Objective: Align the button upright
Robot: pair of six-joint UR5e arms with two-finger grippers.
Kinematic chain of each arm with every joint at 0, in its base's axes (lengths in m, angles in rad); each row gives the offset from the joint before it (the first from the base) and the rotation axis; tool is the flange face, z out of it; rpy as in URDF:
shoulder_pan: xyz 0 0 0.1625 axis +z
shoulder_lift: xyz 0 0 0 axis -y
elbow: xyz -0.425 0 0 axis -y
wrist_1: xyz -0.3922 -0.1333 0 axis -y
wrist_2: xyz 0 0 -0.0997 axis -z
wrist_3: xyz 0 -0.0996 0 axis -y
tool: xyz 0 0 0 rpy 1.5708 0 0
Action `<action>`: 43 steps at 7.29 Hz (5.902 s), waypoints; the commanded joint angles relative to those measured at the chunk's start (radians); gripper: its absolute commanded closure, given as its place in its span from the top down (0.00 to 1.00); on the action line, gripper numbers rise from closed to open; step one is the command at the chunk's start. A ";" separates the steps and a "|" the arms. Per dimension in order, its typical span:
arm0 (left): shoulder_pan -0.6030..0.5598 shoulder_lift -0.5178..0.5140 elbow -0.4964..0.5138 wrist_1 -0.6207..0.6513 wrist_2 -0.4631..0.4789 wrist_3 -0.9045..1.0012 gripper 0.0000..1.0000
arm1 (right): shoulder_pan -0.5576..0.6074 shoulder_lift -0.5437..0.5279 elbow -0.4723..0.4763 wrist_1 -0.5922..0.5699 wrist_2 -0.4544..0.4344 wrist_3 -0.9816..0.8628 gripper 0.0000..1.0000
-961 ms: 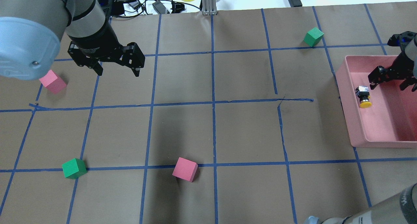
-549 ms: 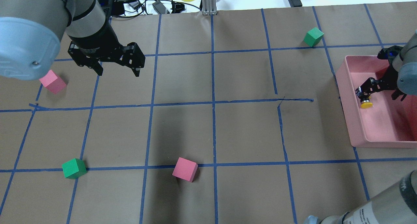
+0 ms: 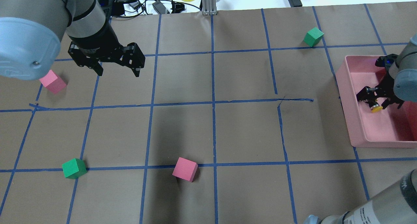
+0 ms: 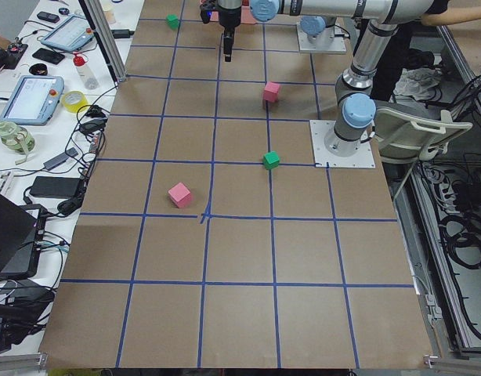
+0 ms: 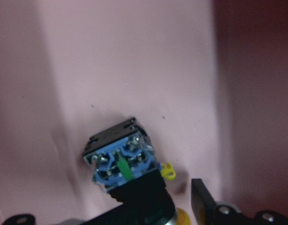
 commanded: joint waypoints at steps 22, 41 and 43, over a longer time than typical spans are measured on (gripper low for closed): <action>0.002 -0.005 0.001 -0.001 0.000 -0.002 1.00 | -0.019 -0.040 0.066 0.028 0.019 -0.095 0.47; 0.007 -0.002 0.004 -0.006 0.008 -0.002 1.00 | -0.006 0.041 -0.132 0.036 0.077 -0.061 1.00; 0.007 -0.002 0.004 -0.006 0.008 -0.002 1.00 | -0.006 0.091 -0.135 0.000 0.085 -0.020 0.99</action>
